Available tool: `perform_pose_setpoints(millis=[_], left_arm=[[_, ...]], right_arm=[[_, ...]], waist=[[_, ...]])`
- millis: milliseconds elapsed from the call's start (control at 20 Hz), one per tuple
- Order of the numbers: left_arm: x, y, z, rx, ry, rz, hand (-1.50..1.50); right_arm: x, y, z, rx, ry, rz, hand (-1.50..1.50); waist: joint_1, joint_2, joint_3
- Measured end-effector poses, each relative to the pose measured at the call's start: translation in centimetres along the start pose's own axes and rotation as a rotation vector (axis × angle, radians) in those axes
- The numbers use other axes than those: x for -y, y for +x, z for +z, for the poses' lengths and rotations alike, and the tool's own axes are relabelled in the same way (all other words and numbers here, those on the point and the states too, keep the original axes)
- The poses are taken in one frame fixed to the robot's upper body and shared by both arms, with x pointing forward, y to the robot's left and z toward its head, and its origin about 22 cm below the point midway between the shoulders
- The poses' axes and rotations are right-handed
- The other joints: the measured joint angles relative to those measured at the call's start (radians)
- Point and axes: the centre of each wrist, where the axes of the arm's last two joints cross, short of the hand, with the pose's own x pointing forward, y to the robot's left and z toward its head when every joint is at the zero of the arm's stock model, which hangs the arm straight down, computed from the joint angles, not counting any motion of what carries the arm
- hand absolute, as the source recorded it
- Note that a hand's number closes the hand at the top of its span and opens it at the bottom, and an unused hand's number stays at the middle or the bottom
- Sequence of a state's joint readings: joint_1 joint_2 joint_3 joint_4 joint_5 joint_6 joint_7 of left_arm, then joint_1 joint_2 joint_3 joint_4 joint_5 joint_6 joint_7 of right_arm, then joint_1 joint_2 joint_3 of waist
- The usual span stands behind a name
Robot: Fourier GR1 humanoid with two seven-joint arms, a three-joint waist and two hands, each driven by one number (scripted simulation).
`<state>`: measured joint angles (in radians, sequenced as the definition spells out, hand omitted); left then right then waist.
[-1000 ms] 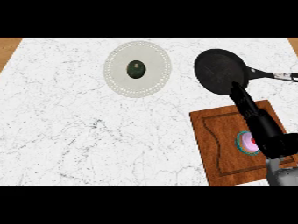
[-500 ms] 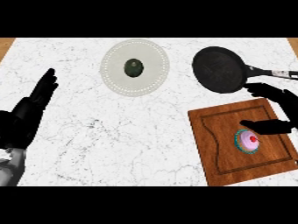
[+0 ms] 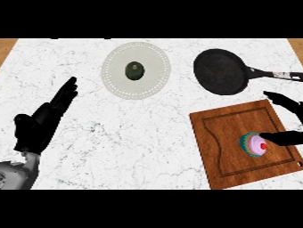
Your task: Pick the cupcake from the cutting board and place it in the pan
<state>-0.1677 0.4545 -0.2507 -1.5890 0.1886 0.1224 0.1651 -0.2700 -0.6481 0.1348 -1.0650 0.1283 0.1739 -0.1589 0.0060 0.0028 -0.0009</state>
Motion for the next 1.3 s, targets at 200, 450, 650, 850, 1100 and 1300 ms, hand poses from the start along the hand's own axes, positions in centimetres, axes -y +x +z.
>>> perform_pose_setpoints(millis=[200, 450, 650, 850, 1100, 1300], left_arm=[[0.5, -0.2, 0.1, -0.002, -0.015, 0.0, 0.0], [0.8, -0.3, -0.3, 0.0, -0.024, 0.003, 0.0], [1.3, 0.1, -0.7, 0.005, -0.029, 0.003, 0.0], [1.1, -0.7, -0.7, -0.003, -0.026, -0.001, 0.0], [0.6, -0.5, -1.0, -0.003, -0.014, -0.003, 0.0], [0.7, -0.4, -0.4, -0.003, -0.017, 0.004, 0.0]], right_arm=[[1.4, 2.7, -1.1, -0.053, 0.083, 0.182, -1.5], [2.4, 6.8, -2.8, -0.159, 0.266, 0.386, -1.5], [2.0, 9.8, -4.2, -0.25, 0.442, 0.501, -1.5], [0.4, 12.2, -5.7, -0.315, 0.583, 0.562, -1.5], [-2.3, 14.8, -6.1, -0.353, 0.646, 0.615, -1.5], [-3.3, 14.8, -5.6, -0.388, 0.63, 0.658, -1.5]], waist=[[0.003, -0.002, -0.001], [0.011, -0.002, -0.002], [0.012, -0.002, -0.002], [0.008, -0.002, -0.001], [-0.003, -0.005, 0.0], [-0.003, -0.004, 0.0]])
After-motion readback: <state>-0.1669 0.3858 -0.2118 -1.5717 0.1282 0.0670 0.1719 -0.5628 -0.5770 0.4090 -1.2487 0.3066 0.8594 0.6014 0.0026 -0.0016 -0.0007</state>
